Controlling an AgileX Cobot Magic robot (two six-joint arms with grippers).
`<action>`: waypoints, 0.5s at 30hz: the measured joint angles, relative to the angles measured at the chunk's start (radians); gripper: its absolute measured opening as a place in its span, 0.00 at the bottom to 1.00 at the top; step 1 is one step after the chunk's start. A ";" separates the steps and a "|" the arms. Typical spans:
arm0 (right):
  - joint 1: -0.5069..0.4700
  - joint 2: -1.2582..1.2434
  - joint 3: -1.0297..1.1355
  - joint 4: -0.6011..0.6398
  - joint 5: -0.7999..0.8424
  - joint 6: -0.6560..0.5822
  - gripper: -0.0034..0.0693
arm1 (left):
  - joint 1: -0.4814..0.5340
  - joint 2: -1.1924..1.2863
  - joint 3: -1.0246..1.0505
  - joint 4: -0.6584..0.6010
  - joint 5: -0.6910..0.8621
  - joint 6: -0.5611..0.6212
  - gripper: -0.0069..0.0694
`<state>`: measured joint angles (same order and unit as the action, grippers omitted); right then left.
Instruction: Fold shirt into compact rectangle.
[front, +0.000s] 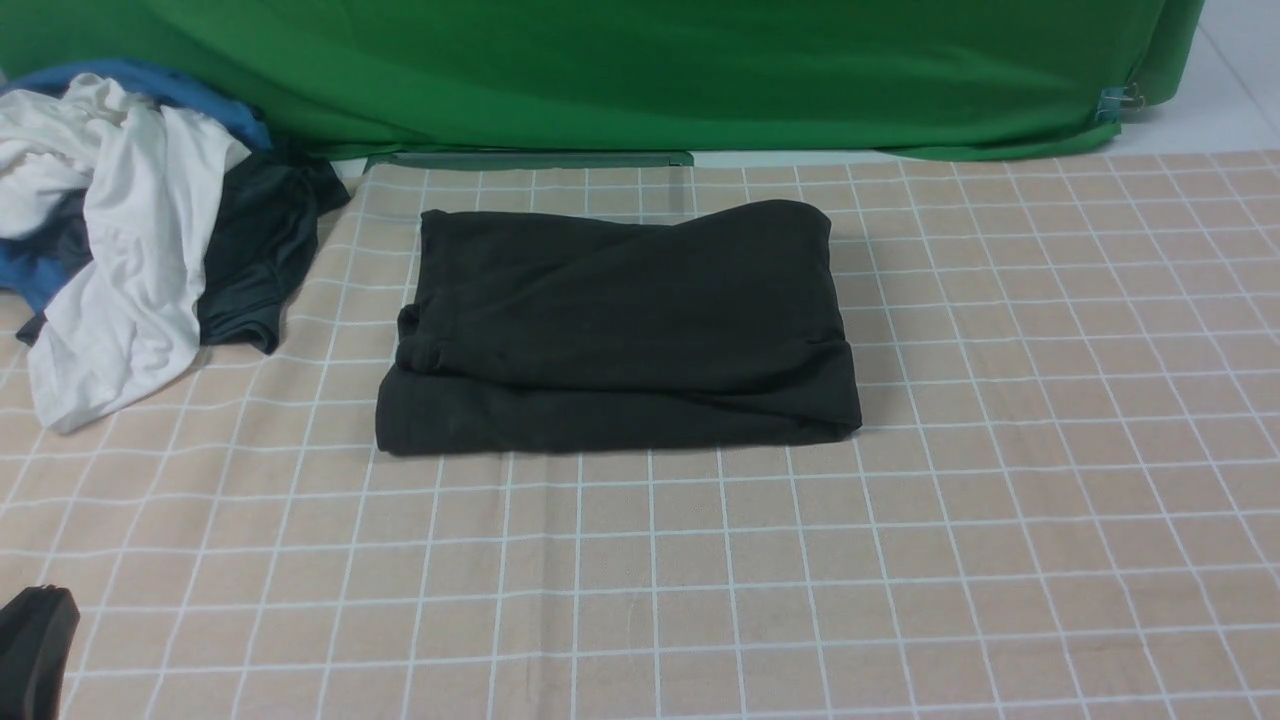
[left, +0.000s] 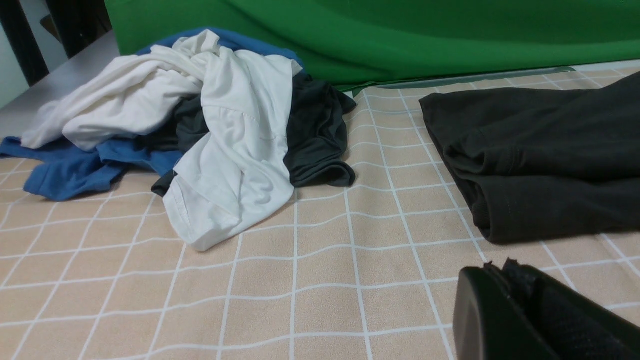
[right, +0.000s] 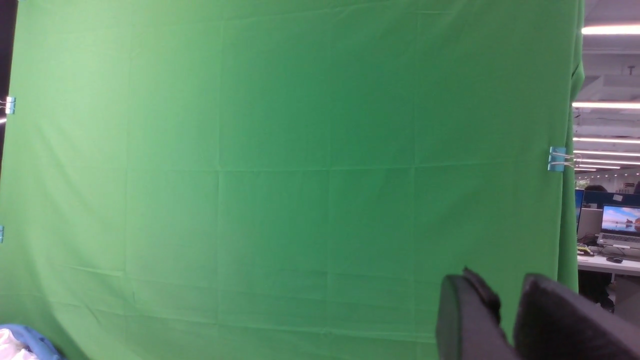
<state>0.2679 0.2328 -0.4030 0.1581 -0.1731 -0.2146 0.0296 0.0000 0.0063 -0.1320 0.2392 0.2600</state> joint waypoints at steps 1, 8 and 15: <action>0.000 0.000 0.000 0.000 0.000 0.000 0.33 | 0.000 0.000 0.000 0.000 0.000 0.000 0.12; 0.000 0.000 0.000 0.000 0.000 0.000 0.35 | 0.000 0.000 0.000 0.000 0.000 0.000 0.12; -0.002 -0.003 0.000 0.000 0.004 -0.004 0.35 | 0.000 0.000 0.000 0.000 0.001 0.000 0.12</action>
<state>0.2660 0.2301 -0.4030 0.1581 -0.1693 -0.2183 0.0296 0.0000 0.0063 -0.1320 0.2401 0.2600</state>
